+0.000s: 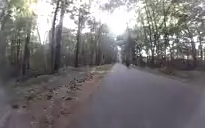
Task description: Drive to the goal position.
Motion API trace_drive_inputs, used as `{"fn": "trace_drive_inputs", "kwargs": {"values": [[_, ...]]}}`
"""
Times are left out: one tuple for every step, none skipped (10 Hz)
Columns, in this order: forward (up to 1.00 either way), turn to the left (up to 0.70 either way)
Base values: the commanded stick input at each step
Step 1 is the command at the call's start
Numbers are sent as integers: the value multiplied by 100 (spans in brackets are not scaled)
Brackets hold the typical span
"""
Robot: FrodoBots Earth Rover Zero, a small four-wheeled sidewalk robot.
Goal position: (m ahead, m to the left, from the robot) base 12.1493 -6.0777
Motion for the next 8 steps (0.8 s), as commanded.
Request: {"fn": "trace_drive_inputs", "kwargs": {"values": [[70, -1], [70, -1], [70, -1], [70, -1], [70, -1], [70, -1], [70, -16], [70, -33]]}}
